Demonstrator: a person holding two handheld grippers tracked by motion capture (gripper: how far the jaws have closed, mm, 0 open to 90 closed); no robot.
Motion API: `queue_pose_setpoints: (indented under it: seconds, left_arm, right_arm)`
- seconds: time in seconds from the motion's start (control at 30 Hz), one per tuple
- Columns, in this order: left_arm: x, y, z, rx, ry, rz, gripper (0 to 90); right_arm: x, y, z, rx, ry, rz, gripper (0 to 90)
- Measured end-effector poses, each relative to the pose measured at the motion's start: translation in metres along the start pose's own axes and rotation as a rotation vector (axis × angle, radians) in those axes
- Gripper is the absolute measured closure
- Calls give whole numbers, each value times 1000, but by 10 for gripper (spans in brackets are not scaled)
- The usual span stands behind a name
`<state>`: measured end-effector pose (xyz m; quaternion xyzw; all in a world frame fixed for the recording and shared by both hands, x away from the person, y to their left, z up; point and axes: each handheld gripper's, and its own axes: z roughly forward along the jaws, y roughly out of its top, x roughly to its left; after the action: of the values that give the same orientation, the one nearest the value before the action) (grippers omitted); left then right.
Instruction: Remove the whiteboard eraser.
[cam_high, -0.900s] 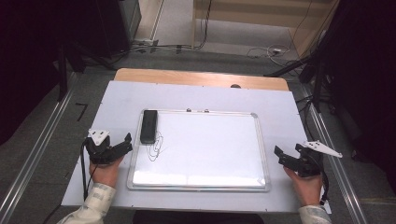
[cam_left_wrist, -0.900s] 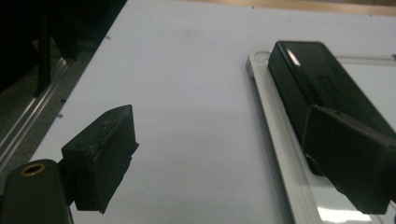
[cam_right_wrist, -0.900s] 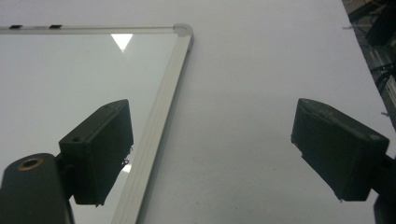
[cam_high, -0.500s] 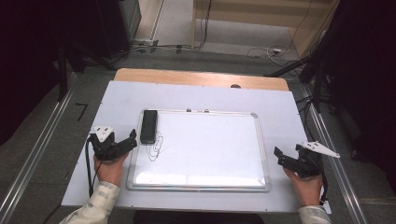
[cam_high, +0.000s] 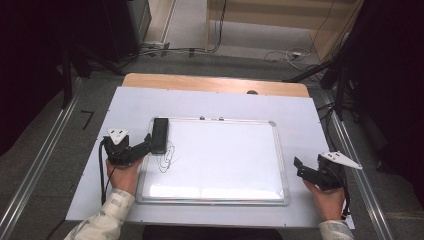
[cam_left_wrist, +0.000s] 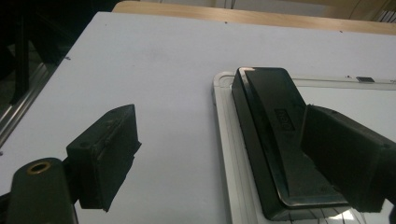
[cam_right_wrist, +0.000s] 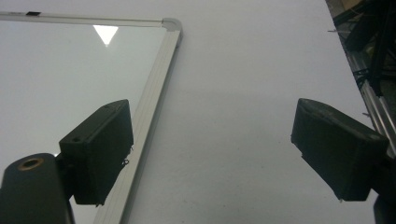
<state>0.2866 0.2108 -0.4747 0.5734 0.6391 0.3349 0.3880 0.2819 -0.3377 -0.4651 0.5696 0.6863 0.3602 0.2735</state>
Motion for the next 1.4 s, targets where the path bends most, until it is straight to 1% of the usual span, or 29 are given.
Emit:
queue_pose_setpoints:
  seconds: [0.1,0.13,0.23,0.27,0.37,0.47,0.53,0.63,0.8,0.83,0.87,0.9,0.97,1.03,1.07,1.2,1.4]
  left_arm:
    - [-4,3,6,6,-1,-9,123]
    - [-7,5,10,7,-2,-12,123]
    - [-11,7,13,4,-4,-13,124]
    - [-16,10,17,6,-4,3,137]
    - [-19,11,21,11,-1,15,137]
    - [-24,12,28,25,-1,23,141]
    - [-26,11,33,32,-5,19,142]
    - [-29,11,39,44,-9,13,142]
    - [-33,12,45,42,-13,21,169]
    - [-34,13,47,47,-11,26,176]
    - [-37,13,52,63,-11,28,176]
    - [-37,13,52,63,-11,28,181]
    - [-39,13,56,80,-10,35,186]
    - [-41,12,59,83,-8,40,232]
    - [-42,12,60,84,-11,40,242]
    - [-43,11,65,113,-19,41,261]
    - [-45,15,70,117,-16,40,277]
  right_arm:
    - [0,0,0,1,4,3,115]
    - [0,0,0,1,4,3,115]
    - [1,0,0,-2,3,-1,115]
    - [1,0,0,2,-12,-11,116]
    - [1,0,0,2,-10,-8,118]
    - [1,0,-1,0,-6,-11,117]
    - [1,-1,-1,-2,-4,-11,118]
    - [1,-1,-1,-3,-3,-11,118]
    - [2,0,0,5,5,-3,118]
    - [2,0,-1,5,12,0,119]
    - [3,0,-1,3,11,-3,120]
    - [3,0,-1,3,11,-3,120]
    - [3,0,-1,3,12,-2,120]
    - [3,0,-1,4,10,-2,121]
    - [2,0,-1,5,10,0,121]
    - [2,0,-1,8,9,2,121]
    - [2,0,0,9,10,-1,121]
